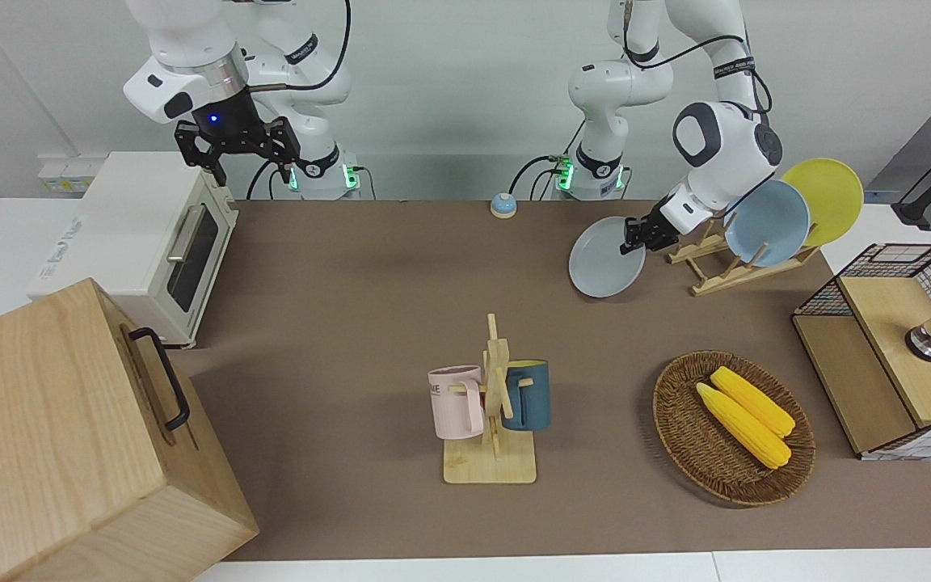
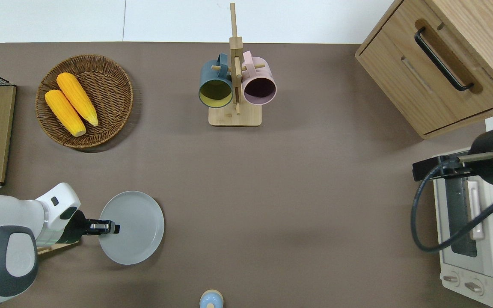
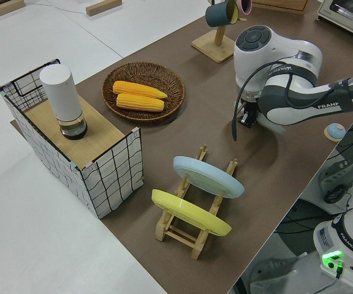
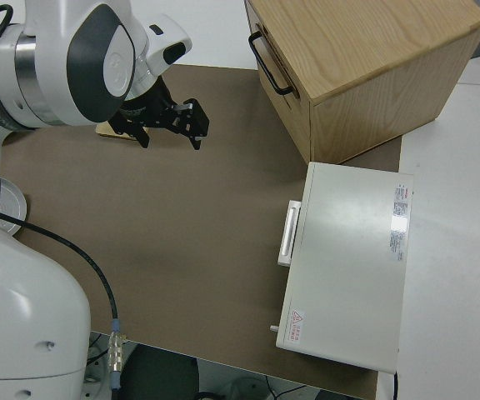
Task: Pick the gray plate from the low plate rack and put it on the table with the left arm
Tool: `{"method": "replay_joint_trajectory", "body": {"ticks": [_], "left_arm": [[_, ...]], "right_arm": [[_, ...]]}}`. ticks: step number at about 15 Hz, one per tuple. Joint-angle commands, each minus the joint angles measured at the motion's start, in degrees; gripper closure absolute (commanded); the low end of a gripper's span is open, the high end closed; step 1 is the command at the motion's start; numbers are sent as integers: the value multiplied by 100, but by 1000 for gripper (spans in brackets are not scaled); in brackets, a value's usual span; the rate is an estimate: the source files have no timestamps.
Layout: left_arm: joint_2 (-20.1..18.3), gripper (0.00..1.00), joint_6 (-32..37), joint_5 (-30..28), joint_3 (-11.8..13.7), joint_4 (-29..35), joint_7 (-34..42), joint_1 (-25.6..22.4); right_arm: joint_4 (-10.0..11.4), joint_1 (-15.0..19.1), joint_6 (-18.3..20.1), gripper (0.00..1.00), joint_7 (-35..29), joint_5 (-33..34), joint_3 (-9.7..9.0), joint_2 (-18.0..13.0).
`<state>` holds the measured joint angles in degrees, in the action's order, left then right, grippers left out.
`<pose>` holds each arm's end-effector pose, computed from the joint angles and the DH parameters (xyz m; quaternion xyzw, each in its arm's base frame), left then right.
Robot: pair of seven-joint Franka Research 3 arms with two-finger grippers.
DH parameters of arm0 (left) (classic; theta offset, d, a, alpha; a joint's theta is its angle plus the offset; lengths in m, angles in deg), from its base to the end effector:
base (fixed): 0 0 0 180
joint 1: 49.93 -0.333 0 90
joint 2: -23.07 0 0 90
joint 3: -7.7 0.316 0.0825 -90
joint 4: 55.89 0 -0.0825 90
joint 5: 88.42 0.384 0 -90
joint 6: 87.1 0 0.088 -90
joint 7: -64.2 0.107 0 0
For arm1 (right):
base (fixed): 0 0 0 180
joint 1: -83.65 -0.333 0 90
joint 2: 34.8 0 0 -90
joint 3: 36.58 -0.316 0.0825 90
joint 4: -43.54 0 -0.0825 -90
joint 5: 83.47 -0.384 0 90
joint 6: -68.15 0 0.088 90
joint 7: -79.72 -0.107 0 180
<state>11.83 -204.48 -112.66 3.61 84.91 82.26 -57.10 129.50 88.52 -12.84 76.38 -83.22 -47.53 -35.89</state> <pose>0.4350 0.0012 0.3581 0.9803 -0.0107 -0.0704 0.1845 0.5292 0.0570 0.6541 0.9991 0.0235 -0.0336 0.0068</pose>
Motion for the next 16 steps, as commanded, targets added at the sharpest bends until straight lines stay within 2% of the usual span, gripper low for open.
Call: {"method": "replay_joint_trajectory", "body": {"ticks": [1,4,6,8,16], "left_arm": [[175,839,-452,68,-4,184,48,58],[175,450,-461,147,-13,175,30,58],[175,321,-478,147,-13,175,13,50],[183,4,-513,147,-4,166,13,50],[175,7,-522,208,-4,-18,-5,41]], "right_arm": [[-35,41,83,11,-1,-43,-29,-14],[-35,41,83,11,-1,-43,-29,-14],[-35,41,83,11,-1,-43,-29,-14],[-35,41,83,11,-1,-43,-29,-14],[-35,41,83,13,8,-43,-38,-14]]}}
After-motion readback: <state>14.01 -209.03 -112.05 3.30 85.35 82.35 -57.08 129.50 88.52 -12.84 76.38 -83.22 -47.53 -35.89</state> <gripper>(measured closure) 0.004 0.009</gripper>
